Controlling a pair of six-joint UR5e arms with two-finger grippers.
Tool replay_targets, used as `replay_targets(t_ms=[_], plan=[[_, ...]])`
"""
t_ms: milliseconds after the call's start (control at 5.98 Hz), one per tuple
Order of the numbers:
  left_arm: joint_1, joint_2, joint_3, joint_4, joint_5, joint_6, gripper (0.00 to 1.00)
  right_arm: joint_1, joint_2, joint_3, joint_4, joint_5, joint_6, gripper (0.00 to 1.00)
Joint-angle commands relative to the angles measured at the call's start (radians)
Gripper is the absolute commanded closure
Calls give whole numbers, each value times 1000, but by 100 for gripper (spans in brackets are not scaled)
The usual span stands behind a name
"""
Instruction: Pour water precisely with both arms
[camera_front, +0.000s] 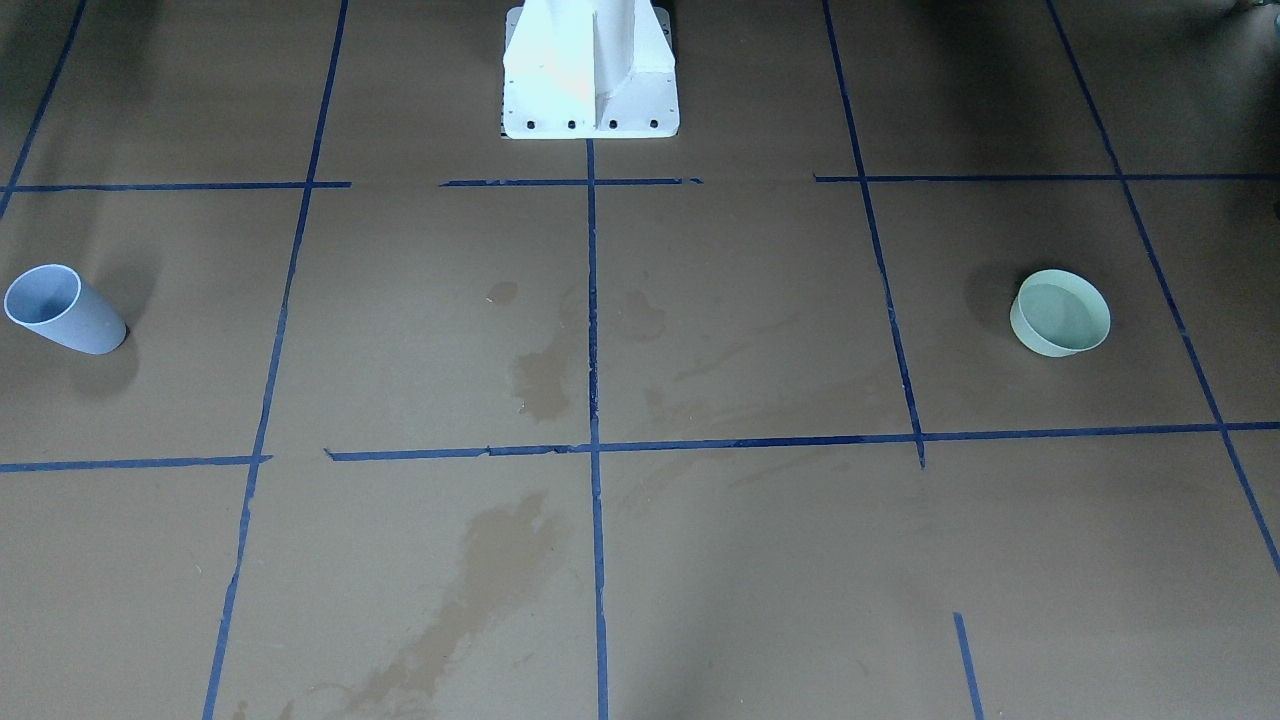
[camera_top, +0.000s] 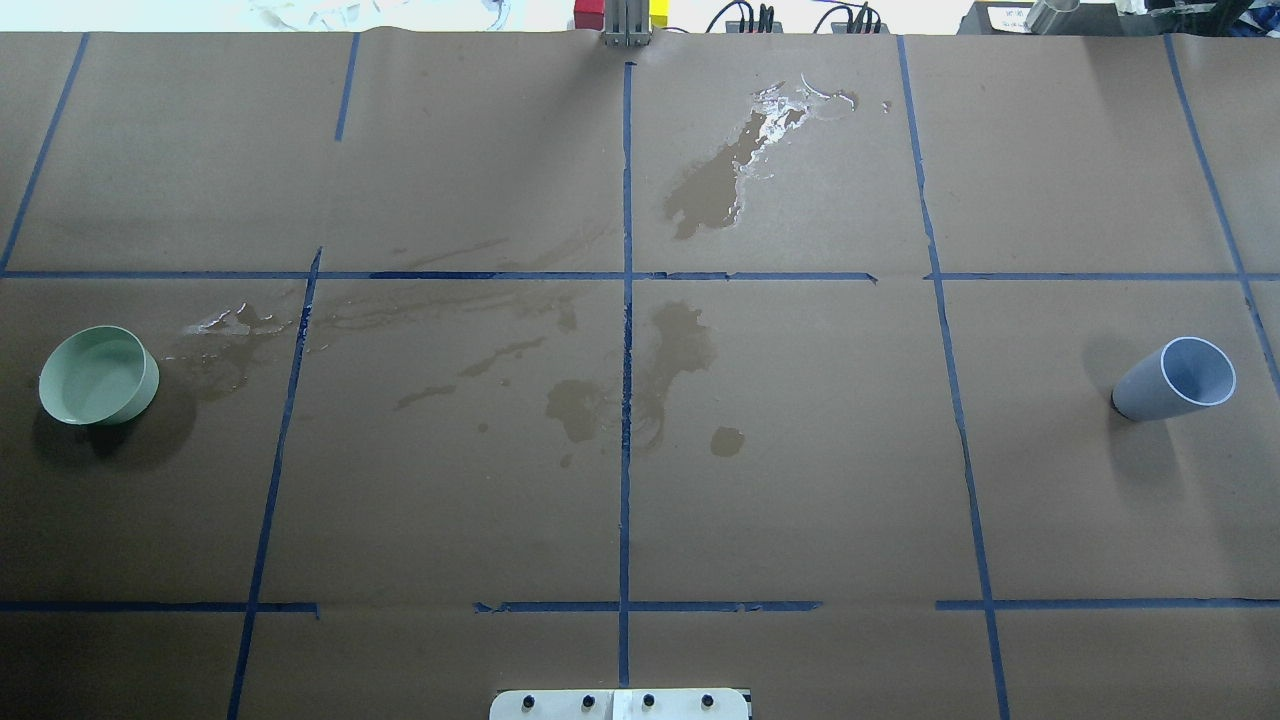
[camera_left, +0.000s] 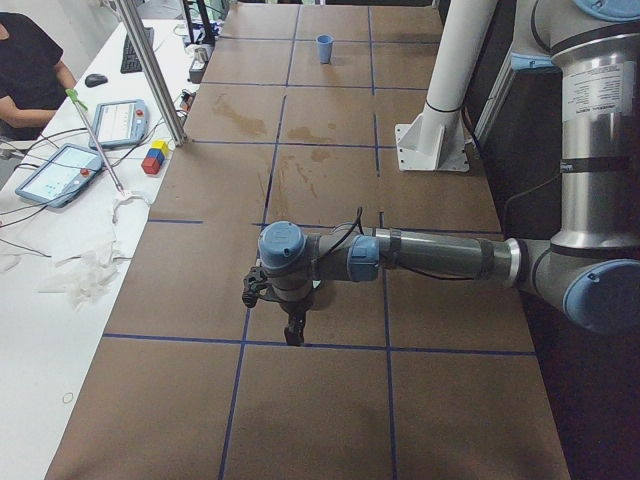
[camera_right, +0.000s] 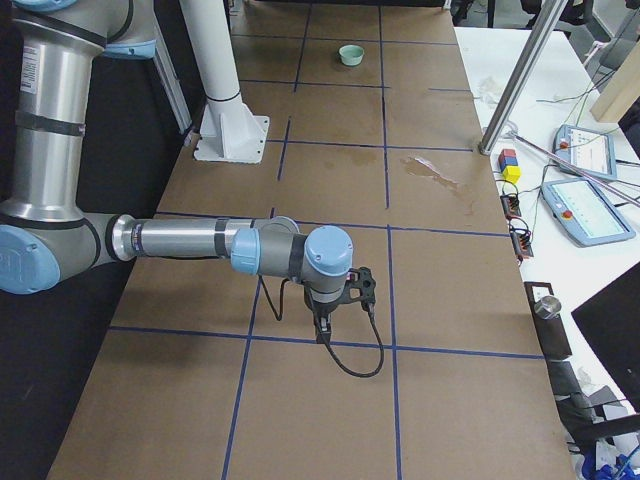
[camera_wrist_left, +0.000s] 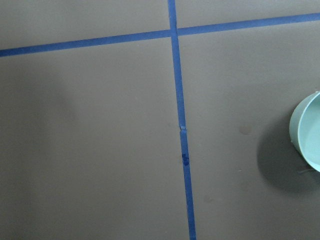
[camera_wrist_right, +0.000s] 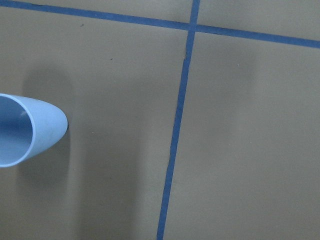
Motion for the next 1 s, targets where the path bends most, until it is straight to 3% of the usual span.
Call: replay_targets(t_ms=[0,502,669,837], plan=[[70,-10,9,-51,-16,-132,0,-1,-7,-2,48,35,-7,0],[280,-17,95,-398,-63,-514,0,-1,-8,-5,52,34,-6,0],[290,-17,156,-515,-61,-527,0,-1,-8,-5,52,35,-3,0],[293,-28,199,-541,-63,-615,0,-1,-8,-5,52,34,-9,0]])
